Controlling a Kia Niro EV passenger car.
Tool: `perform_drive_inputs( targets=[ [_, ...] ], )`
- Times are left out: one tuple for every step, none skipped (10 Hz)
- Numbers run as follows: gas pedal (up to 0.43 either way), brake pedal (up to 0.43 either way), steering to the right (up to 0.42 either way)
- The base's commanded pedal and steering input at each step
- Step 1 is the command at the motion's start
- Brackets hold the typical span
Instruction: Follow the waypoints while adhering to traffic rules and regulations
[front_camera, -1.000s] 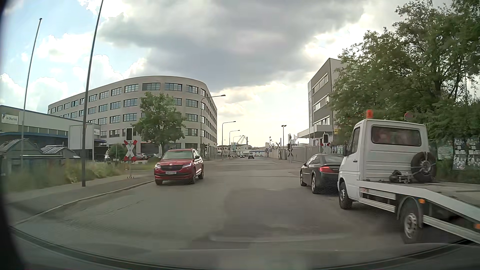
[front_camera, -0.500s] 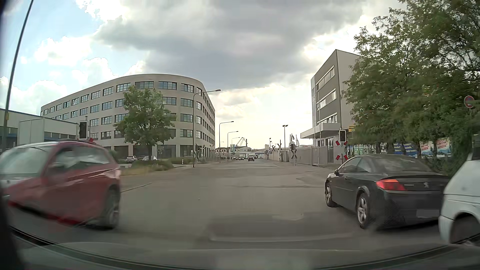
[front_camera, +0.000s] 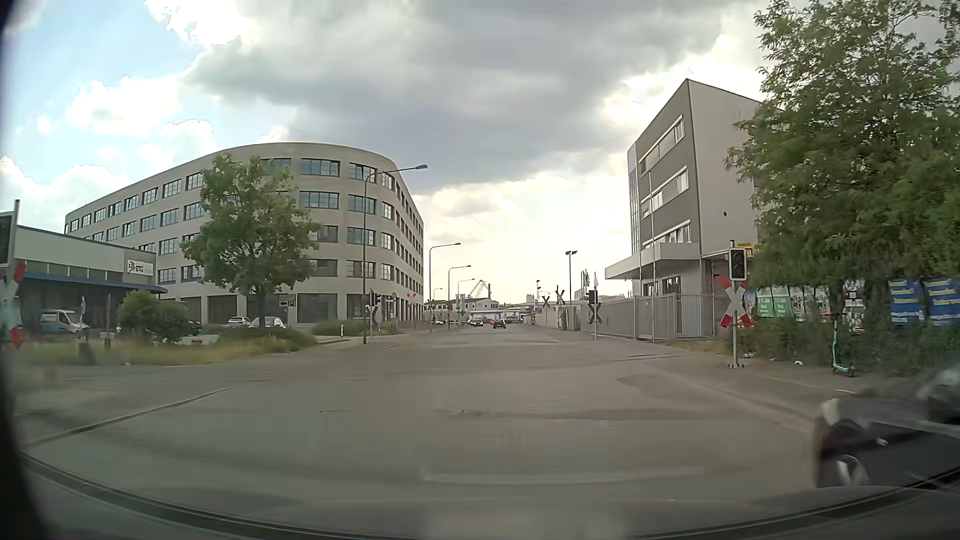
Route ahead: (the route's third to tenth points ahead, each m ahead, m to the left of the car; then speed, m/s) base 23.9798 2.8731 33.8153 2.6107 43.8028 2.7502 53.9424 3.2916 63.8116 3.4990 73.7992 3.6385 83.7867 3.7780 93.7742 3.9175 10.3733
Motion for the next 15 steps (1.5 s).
perform_drive_inputs(
  targets=[
    [0.098, 0.03, 0.007],
    [0.098, 0.03, 0.007],
    [0.098, 0.03, 0.007],
    [0.098, 0.03, 0.006],
    [0.098, 0.03, 0.006],
    [0.098, 0.03, 0.007],
    [0.098, 0.03, 0.007],
    [0.098, 0.03, 0.007],
    [0.098, 0.03, 0.007],
    [0.098, 0.03, 0.007],
    [0.098, 0.03, 0.007],
    [0.098, 0.03, 0.007],
    [0.098, 0.03, 0.007],
    [0.098, 0.024, 0.006],
    [0.098, 0.03, 0.005]
  ],
)
